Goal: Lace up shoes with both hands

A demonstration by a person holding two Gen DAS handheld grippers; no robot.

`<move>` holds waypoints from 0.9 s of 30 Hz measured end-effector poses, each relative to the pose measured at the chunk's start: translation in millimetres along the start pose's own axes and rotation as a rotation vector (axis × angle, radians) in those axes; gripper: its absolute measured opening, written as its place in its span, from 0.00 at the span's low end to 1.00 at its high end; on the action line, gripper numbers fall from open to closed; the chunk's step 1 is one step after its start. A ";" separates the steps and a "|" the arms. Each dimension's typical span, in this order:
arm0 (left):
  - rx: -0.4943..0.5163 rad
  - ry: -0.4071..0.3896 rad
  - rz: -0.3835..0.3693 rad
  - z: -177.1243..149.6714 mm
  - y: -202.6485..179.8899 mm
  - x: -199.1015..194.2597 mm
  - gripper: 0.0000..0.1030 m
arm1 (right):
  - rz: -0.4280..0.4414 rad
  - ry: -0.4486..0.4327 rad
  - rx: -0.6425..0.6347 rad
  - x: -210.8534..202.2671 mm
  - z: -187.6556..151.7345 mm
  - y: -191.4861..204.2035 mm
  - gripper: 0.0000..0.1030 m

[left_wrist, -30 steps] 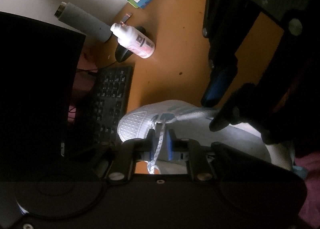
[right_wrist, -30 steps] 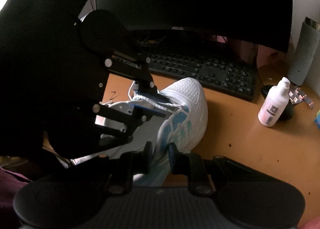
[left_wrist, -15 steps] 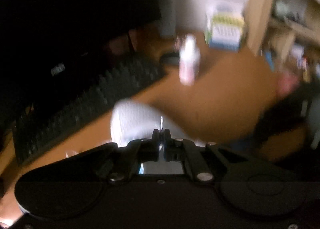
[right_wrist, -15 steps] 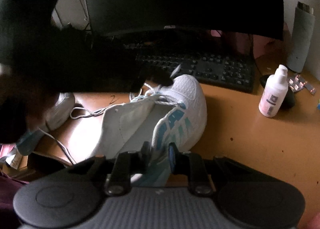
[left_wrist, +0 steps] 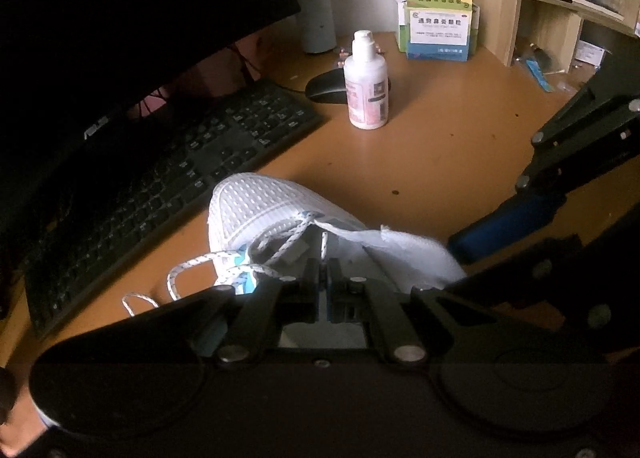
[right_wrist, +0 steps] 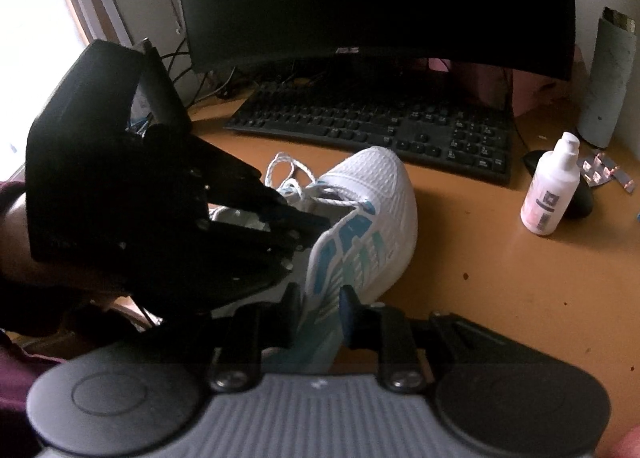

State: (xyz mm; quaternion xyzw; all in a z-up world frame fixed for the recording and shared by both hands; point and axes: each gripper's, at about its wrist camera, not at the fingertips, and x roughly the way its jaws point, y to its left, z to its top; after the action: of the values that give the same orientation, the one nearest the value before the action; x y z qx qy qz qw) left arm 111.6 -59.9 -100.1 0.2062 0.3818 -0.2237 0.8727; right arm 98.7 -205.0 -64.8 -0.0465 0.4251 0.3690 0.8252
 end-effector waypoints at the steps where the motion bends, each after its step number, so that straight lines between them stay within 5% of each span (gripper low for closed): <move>1: 0.005 0.001 0.003 -0.4 -0.3 0.8 0.01 | -0.001 0.001 0.001 0.0 0.0 -0.1 0.21; 27: -0.010 -0.023 -0.012 3.4 -0.2 7.1 0.01 | -0.025 0.011 -0.011 1.4 1.2 3.8 0.21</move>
State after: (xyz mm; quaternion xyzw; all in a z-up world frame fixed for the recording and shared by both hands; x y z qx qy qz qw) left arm 117.7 -63.5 -103.4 0.1968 0.3740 -0.2293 0.8768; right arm 97.6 -201.0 -64.2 -0.0583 0.4272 0.3608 0.8270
